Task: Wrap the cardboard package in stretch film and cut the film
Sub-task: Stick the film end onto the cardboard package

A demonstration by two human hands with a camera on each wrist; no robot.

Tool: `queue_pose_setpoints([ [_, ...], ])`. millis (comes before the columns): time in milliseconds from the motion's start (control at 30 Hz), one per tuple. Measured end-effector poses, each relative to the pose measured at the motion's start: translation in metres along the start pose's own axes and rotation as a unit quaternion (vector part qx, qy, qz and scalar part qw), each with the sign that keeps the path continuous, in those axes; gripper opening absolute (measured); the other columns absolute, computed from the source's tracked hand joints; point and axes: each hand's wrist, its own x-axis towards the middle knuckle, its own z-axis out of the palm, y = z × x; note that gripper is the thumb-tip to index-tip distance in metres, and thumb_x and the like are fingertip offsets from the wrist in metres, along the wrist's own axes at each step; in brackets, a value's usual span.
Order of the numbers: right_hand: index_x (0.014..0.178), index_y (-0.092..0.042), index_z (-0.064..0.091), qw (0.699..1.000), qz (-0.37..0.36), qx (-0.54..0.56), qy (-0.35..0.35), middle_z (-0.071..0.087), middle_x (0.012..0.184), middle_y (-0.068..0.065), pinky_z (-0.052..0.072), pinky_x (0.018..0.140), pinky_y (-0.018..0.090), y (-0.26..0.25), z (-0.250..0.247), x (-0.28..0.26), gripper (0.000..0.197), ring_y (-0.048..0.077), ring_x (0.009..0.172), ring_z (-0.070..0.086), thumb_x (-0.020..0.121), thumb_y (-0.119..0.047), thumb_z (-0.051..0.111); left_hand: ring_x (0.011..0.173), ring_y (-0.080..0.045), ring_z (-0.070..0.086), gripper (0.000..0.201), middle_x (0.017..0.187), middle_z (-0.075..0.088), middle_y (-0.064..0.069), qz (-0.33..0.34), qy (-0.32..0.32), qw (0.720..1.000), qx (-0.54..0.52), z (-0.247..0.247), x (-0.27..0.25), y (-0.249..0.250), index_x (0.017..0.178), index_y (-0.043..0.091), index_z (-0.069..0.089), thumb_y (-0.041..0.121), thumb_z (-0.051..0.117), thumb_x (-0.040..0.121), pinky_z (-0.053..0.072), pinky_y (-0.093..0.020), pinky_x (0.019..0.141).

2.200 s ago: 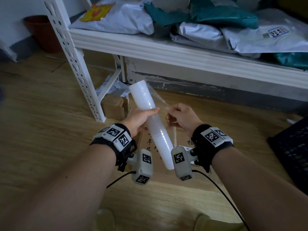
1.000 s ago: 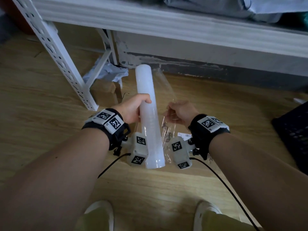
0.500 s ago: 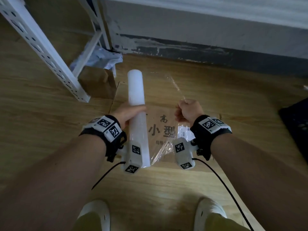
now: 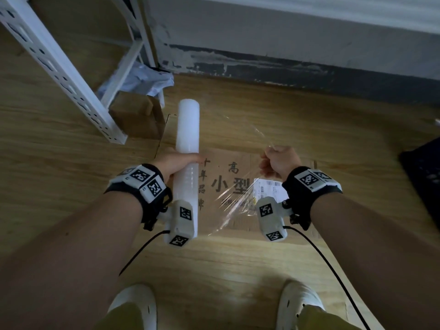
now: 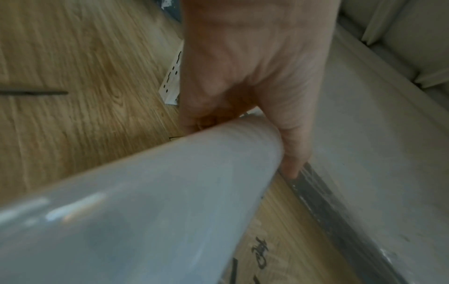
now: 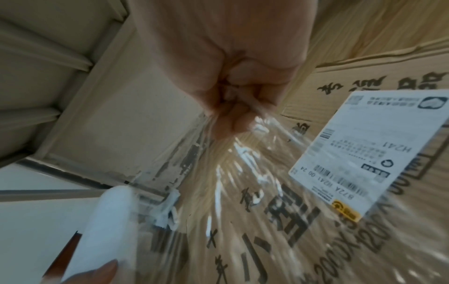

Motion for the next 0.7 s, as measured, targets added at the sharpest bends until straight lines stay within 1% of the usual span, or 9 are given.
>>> queue_pose_setpoints([
  [67, 0.083, -0.006, 0.058, 1.0, 0.001, -0.006, -0.005, 0.06, 0.063, 0.006, 0.05, 0.044, 0.021, 0.002, 0.001, 0.001, 0.026, 0.015, 0.049, 0.056, 0.101, -0.019, 0.046, 0.08, -0.018, 0.06, 0.038, 0.09, 0.062, -0.005, 0.0, -0.001, 1.0, 0.006, -0.003, 0.002, -0.002, 0.108, 0.011, 0.053, 0.025, 0.073, 0.079, 0.046, -0.03, 0.065],
  [167, 0.08, -0.008, 0.058, 1.0, -0.001, -0.014, -0.015, 0.06, 0.061, 0.005, 0.049, 0.046, 0.022, 0.004, 0.003, 0.003, 0.028, 0.015, 0.05, 0.056, 0.102, -0.019, 0.045, 0.089, -0.025, 0.059, 0.029, 0.095, 0.06, -0.01, -0.039, -0.056, 0.997, -0.023, -0.007, 0.001, -0.005, 0.111, 0.007, 0.052, 0.018, 0.063, 0.086, 0.049, -0.037, 0.079],
  [200, 0.078, -0.008, 0.057, 1.0, -0.002, -0.016, -0.016, 0.06, 0.061, 0.005, 0.048, 0.045, 0.023, 0.005, 0.003, 0.003, 0.029, 0.015, 0.05, 0.056, 0.102, -0.019, 0.045, 0.088, -0.026, 0.058, 0.022, 0.094, 0.058, -0.011, -0.046, -0.071, 0.996, -0.038, -0.008, 0.0, -0.005, 0.107, 0.007, 0.052, 0.014, 0.059, 0.087, 0.049, -0.037, 0.079],
  [233, 0.077, -0.008, 0.057, 1.0, -0.001, -0.015, -0.016, 0.06, 0.06, 0.004, 0.048, 0.045, 0.022, 0.006, 0.003, 0.004, 0.03, 0.015, 0.049, 0.056, 0.102, -0.019, 0.044, 0.085, -0.025, 0.057, 0.015, 0.092, 0.057, -0.011, -0.05, -0.078, 0.994, -0.052, -0.009, -0.001, -0.006, 0.102, 0.008, 0.051, 0.011, 0.055, 0.087, 0.049, -0.036, 0.076],
  [333, 0.076, -0.009, 0.057, 1.0, 0.002, -0.014, -0.008, 0.06, 0.061, 0.005, 0.047, 0.046, 0.024, 0.009, 0.003, 0.006, 0.029, 0.016, 0.049, 0.056, 0.102, -0.018, 0.045, 0.078, -0.023, 0.055, 0.011, 0.087, 0.055, -0.009, -0.049, -0.077, 0.993, -0.078, -0.011, -0.002, -0.004, 0.098, 0.008, 0.05, 0.008, 0.05, 0.086, 0.046, -0.033, 0.068],
  [433, 0.077, -0.008, 0.057, 1.0, 0.0, -0.027, 0.002, 0.06, 0.063, 0.006, 0.049, 0.051, 0.026, 0.011, 0.0, 0.007, 0.029, 0.017, 0.052, 0.056, 0.102, -0.017, 0.045, 0.08, -0.022, 0.056, 0.02, 0.09, 0.057, -0.009, -0.057, -0.055, 0.996, -0.047, -0.013, -0.001, -0.004, 0.102, 0.007, 0.051, 0.015, 0.061, 0.086, 0.046, -0.032, 0.067],
  [533, 0.078, -0.007, 0.057, 0.999, 0.007, -0.034, 0.012, 0.059, 0.063, 0.007, 0.05, 0.055, 0.028, 0.013, -0.006, 0.009, 0.028, 0.018, 0.052, 0.055, 0.102, -0.016, 0.044, 0.084, -0.021, 0.056, 0.039, 0.093, 0.059, -0.007, -0.064, -0.028, 0.998, 0.002, -0.011, 0.0, -0.011, 0.107, 0.008, 0.051, 0.027, 0.072, 0.08, 0.044, -0.034, 0.076],
  [633, 0.078, -0.008, 0.058, 0.998, 0.017, -0.047, 0.022, 0.06, 0.059, 0.006, 0.048, 0.055, 0.028, 0.017, -0.011, 0.013, 0.028, 0.017, 0.049, 0.054, 0.101, -0.017, 0.045, 0.08, -0.02, 0.056, 0.047, 0.089, 0.058, -0.006, -0.072, -0.016, 0.997, 0.015, -0.009, 0.001, -0.015, 0.109, 0.009, 0.049, 0.035, 0.073, 0.078, 0.044, -0.037, 0.078],
  [700, 0.078, -0.008, 0.059, 0.998, 0.022, -0.048, 0.03, 0.06, 0.051, 0.003, 0.047, 0.054, 0.028, 0.02, -0.013, 0.015, 0.027, 0.017, 0.048, 0.054, 0.101, -0.016, 0.045, 0.086, -0.024, 0.058, 0.049, 0.093, 0.059, -0.01, -0.086, -0.03, 0.996, 0.009, -0.007, 0.001, -0.014, 0.112, 0.007, 0.049, 0.036, 0.072, 0.079, 0.047, -0.039, 0.082],
])
